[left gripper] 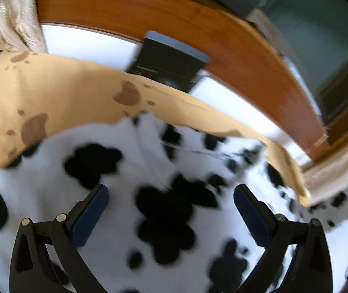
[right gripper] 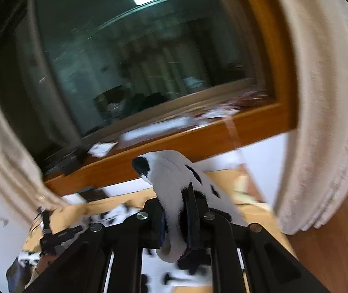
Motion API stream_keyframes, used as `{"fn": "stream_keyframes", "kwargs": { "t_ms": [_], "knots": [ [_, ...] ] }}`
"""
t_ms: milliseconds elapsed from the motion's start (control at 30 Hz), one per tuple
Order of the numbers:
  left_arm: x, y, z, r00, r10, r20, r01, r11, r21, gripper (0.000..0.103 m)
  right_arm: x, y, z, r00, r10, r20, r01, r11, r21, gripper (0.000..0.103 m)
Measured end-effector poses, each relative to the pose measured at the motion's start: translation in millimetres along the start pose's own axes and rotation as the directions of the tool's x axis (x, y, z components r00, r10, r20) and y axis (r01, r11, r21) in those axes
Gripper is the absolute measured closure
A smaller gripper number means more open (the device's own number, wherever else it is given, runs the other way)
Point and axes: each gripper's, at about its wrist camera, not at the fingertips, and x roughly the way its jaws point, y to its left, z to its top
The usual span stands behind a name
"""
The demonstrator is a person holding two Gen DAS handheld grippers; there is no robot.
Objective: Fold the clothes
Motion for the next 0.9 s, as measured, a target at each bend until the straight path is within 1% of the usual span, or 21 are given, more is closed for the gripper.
{"fn": "stream_keyframes", "kwargs": {
  "t_ms": [100,200,267,333,400,467,567,633,667,733,800,833,867,900],
  "knots": [
    [-15.7,-11.2,-13.1,0.999,-0.037,-0.005,0.037,0.998,0.052,0.000,22.7,47.4,-14.0,0.995,0.096,-0.040,-0.098,0.993,-0.060,0.090],
    [-33.0,-18.7,-29.4,0.993,-0.121,-0.017,0.121,0.991,0.055,0.000,46.9,93.7,-34.7,0.981,0.170,-0.094,-0.181,0.976,-0.124,0.090],
    [-45.5,-20.6,-40.5,0.984,-0.179,-0.026,0.180,0.982,0.049,0.000,65.4,124.7,-51.8,0.969,0.207,-0.137,-0.228,0.960,-0.160,0.090],
    [-58.3,-18.9,-51.0,0.977,-0.210,-0.027,0.211,0.977,0.030,0.000,86.3,149.8,-69.7,0.952,0.242,-0.187,-0.274,0.946,-0.171,0.090],
    [-65.2,-9.2,-55.3,0.970,-0.241,-0.016,0.241,0.970,-0.008,0.000,106.3,173.4,-88.9,0.935,0.267,-0.234,-0.312,0.933,-0.178,0.090],
    [-72.3,10.5,-58.8,0.959,-0.284,0.014,0.284,0.954,-0.090,0.000,122.6,194.1,-108.8,0.921,0.277,-0.273,-0.335,0.922,-0.197,0.090],
    [-74.1,38.1,-64.1,0.936,-0.347,0.056,0.351,0.914,-0.202,0.000,144.2,221.4,-140.3,0.902,0.276,-0.332,-0.362,0.903,-0.231,0.090],
    [-69.6,46.1,-65.4,0.925,-0.375,0.060,0.378,0.897,-0.229,0.000,156.9,237.3,-161.0,0.890,0.261,-0.374,-0.373,0.889,-0.267,0.089],
    [-67.2,49.9,-66.0,0.919,-0.388,0.062,0.391,0.888,-0.242,0.000,164.0,243.7,-174.0,0.880,0.252,-0.402,-0.383,0.878,-0.288,0.088],
    [-62.2,54.4,-67.1,0.907,-0.417,0.060,0.418,0.871,-0.257,0.000,172.8,243.0,-190.9,0.862,0.240,-0.446,-0.394,0.871,-0.294,0.083],
    [-57.7,52.1,-67.1,0.892,-0.449,0.040,0.444,0.860,-0.252,0.000,180.2,241.3,-206.1,0.844,0.230,-0.484,-0.406,0.865,-0.297,0.072],
    [-56.8,51.1,-67.1,0.887,-0.461,0.040,0.456,0.855,-0.250,0.000,179.3,236.8,-208.3,0.839,0.236,-0.489,-0.410,0.866,-0.286,0.068],
    [-55.9,49.9,-66.8,0.881,-0.472,0.038,0.466,0.850,-0.246,0.000,176.6,231.5,-209.1,0.838,0.243,-0.489,-0.413,0.867,-0.277,0.054],
    [-54.6,49.4,-66.9,0.878,-0.477,0.033,0.470,0.847,-0.248,0.000,169.4,223.6,-206.5,0.845,0.255,-0.471,-0.413,0.870,-0.270,0.039]
  ]
}}
